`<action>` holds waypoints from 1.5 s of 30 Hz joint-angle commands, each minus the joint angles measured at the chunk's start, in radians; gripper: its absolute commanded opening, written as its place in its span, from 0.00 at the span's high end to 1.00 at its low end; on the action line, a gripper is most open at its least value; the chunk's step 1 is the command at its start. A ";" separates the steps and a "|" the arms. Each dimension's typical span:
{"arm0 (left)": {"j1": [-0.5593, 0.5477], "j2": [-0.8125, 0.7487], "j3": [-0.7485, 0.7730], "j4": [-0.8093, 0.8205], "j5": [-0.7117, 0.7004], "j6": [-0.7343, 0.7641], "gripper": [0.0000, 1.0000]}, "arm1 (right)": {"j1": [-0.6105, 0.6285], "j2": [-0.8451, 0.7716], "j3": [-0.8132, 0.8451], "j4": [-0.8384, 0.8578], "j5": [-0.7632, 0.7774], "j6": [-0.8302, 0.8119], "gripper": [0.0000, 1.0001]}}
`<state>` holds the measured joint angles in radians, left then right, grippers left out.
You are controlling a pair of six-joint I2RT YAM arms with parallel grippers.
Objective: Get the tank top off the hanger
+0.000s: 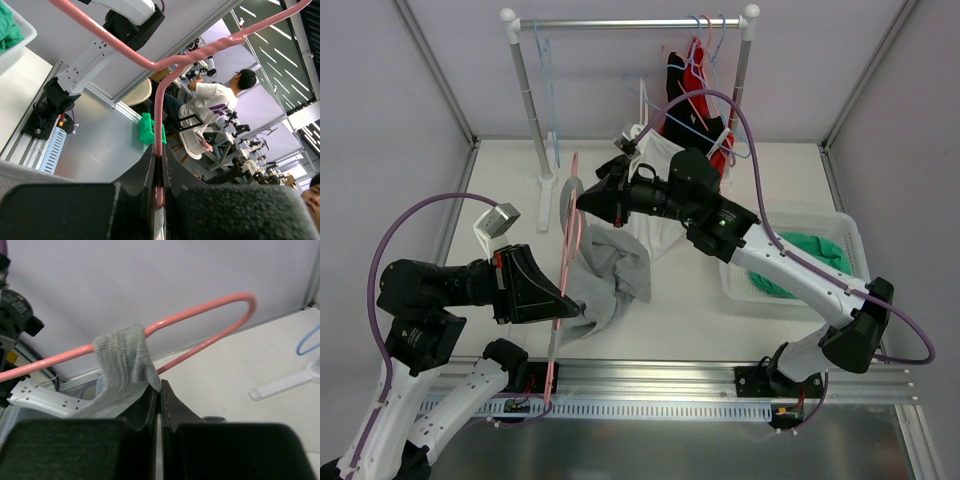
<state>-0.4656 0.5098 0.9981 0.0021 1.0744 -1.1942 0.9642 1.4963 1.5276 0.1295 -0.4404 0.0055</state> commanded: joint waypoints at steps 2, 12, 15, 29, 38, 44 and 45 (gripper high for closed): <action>-0.007 -0.024 0.007 0.047 0.025 -0.022 1.00 | -0.045 -0.099 -0.014 0.075 0.228 -0.033 1.00; -0.007 -0.033 0.008 0.047 0.032 -0.059 1.00 | -0.205 0.042 0.307 -0.125 0.266 0.004 1.00; -0.007 -0.025 0.069 0.047 0.041 -0.047 1.00 | -0.220 0.103 0.377 -0.206 0.305 -0.022 1.00; -0.008 0.139 0.241 0.049 0.081 0.013 1.00 | -0.278 0.081 0.399 -0.329 0.218 -0.026 1.00; -0.013 0.095 0.148 0.049 0.058 0.005 1.00 | -0.433 0.183 0.555 -0.347 0.129 0.149 1.00; -0.018 0.102 0.154 0.050 0.047 0.010 1.00 | -0.435 0.353 0.706 -0.380 0.011 0.238 1.00; -0.018 0.107 0.157 0.050 0.050 0.015 1.00 | -0.432 0.357 0.698 -0.387 0.002 0.240 1.00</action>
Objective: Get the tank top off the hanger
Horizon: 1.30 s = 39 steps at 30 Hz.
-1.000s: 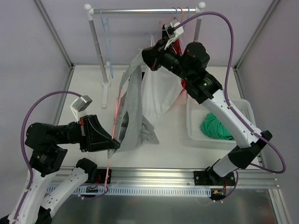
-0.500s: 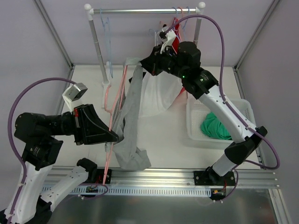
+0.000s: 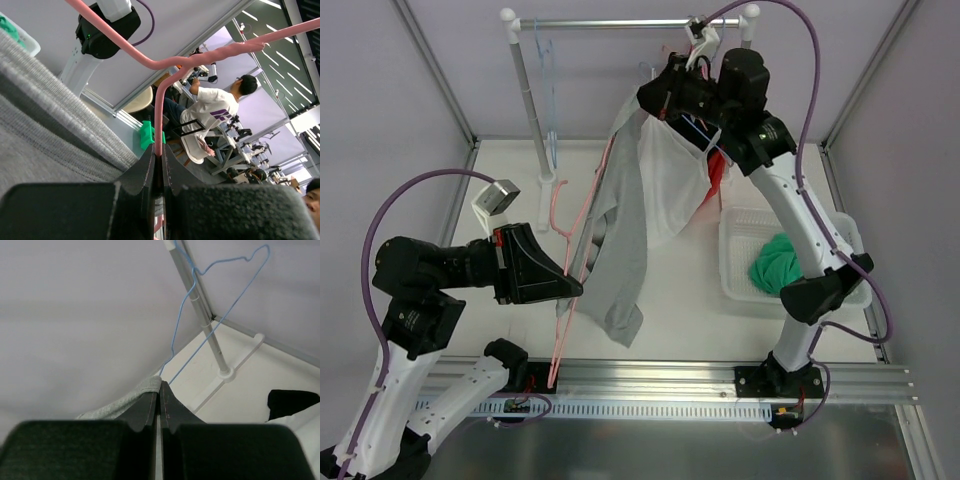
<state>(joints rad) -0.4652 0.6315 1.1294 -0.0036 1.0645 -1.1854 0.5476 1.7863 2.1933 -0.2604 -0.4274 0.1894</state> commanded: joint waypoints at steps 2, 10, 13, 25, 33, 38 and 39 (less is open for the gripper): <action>-0.020 -0.006 0.046 0.057 0.049 0.032 1.00 | -0.008 0.050 -0.015 0.001 -0.017 0.036 1.00; -0.020 0.031 0.180 0.060 -0.024 0.230 1.00 | 0.023 -0.243 -0.486 0.064 -0.016 -0.018 1.00; -0.021 0.091 0.220 0.060 -0.096 0.317 1.00 | 0.070 -0.379 -0.661 0.067 -0.054 -0.083 1.00; -0.018 0.462 0.537 0.060 -0.394 0.758 1.00 | 0.135 -1.079 -1.231 -0.134 0.191 -0.179 1.00; -0.001 0.584 0.577 0.008 -0.250 0.473 1.00 | 0.147 -1.116 -1.296 -0.077 0.066 -0.088 1.00; 0.077 0.504 0.411 0.008 -0.203 0.339 1.00 | 0.284 -0.897 -1.376 0.187 0.131 0.007 1.00; 0.091 0.484 0.383 0.008 -0.186 0.295 1.00 | 0.305 -0.863 -1.391 0.232 0.150 0.028 1.00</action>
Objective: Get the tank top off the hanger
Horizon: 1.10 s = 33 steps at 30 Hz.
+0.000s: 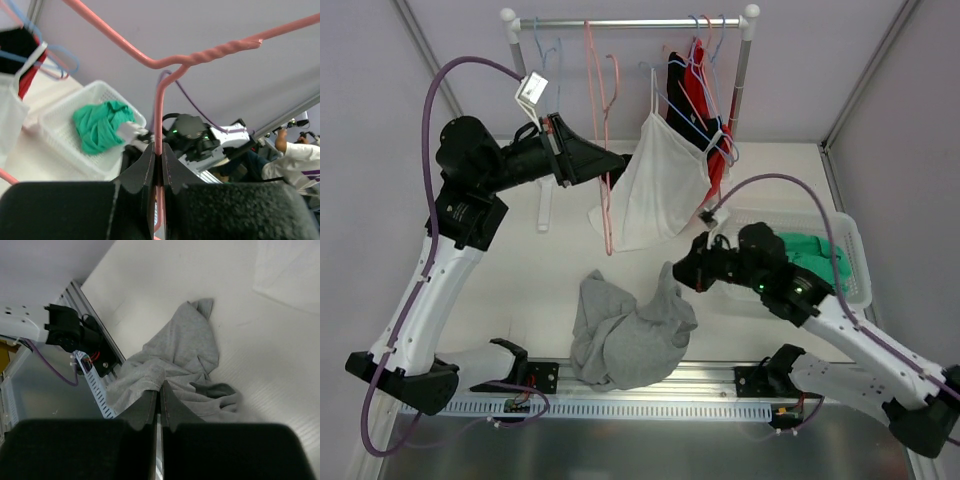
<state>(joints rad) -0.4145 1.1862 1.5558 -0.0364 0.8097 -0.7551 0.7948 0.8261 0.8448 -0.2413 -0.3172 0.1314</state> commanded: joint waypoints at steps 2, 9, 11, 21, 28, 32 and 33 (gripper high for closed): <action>0.074 -0.074 -0.108 0.041 0.092 -0.159 1.00 | 0.112 0.187 -0.082 0.322 0.107 0.154 1.00; 0.126 0.056 -0.085 0.041 0.212 -0.228 1.00 | 0.144 0.289 -0.133 0.379 0.193 0.232 0.01; 0.129 0.082 -0.057 0.041 0.223 -0.236 1.00 | 0.146 0.275 -0.130 0.350 0.204 0.211 0.01; 0.236 0.366 0.215 0.139 0.295 -0.451 1.00 | 0.146 0.219 -0.158 0.306 0.254 0.160 0.00; 0.307 0.579 0.349 0.440 0.345 -0.779 1.00 | 0.144 0.202 -0.170 0.298 0.263 0.151 0.01; 0.339 0.639 0.368 0.487 0.350 -0.819 1.00 | 0.146 0.179 -0.176 0.278 0.276 0.132 0.01; 0.351 0.659 0.378 0.493 0.348 -0.832 1.00 | 0.146 0.171 -0.177 0.274 0.282 0.128 0.00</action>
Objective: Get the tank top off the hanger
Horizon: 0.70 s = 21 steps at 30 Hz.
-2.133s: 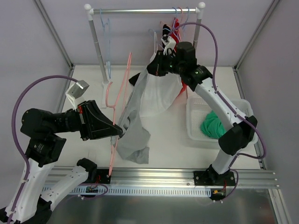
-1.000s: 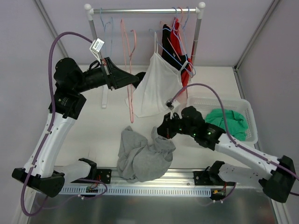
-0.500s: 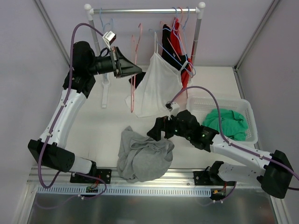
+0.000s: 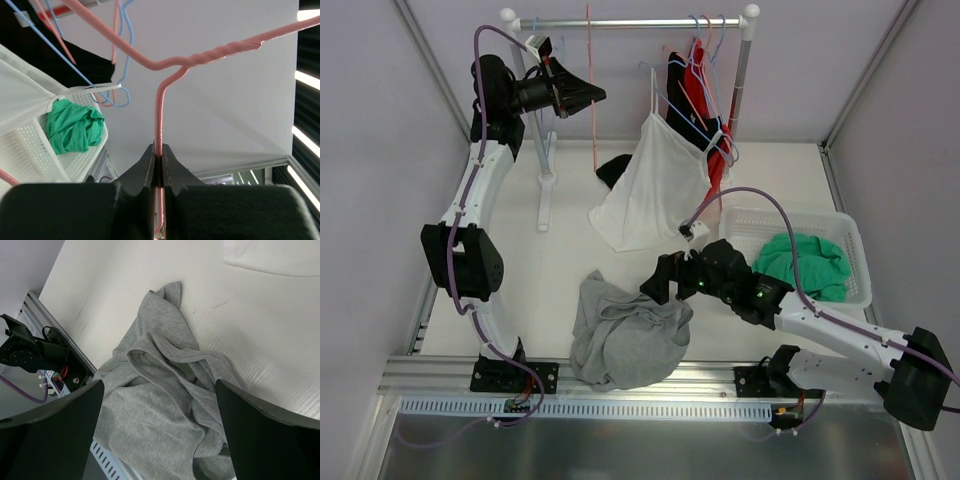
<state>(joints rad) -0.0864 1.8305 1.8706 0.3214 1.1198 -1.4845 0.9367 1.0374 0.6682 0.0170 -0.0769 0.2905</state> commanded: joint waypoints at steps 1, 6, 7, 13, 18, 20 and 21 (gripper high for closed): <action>0.030 0.024 0.070 0.154 0.041 -0.111 1.00 | 0.004 -0.042 -0.001 0.009 0.045 -0.036 0.00; 0.050 0.091 0.136 0.191 0.052 -0.154 1.00 | 0.004 -0.042 0.005 0.001 0.045 -0.050 0.00; 0.056 0.098 0.140 0.202 0.054 -0.163 1.00 | 0.004 -0.042 0.004 0.001 0.045 -0.048 0.01; 0.071 0.124 0.144 0.252 0.057 -0.210 1.00 | 0.004 -0.008 0.014 0.003 0.037 -0.050 0.01; 0.077 0.118 0.062 0.295 0.052 -0.235 1.00 | 0.002 0.007 0.019 0.009 0.025 -0.045 0.01; 0.077 0.110 0.021 0.304 0.048 -0.237 1.00 | 0.004 0.007 0.019 0.012 0.028 -0.047 0.01; 0.077 0.107 0.009 0.312 0.046 -0.238 1.00 | 0.004 0.006 0.018 0.012 0.028 -0.047 0.01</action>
<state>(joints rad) -0.0185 1.9560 1.9202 0.5552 1.1522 -1.6875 0.9367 1.0466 0.6636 -0.0044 -0.0597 0.2569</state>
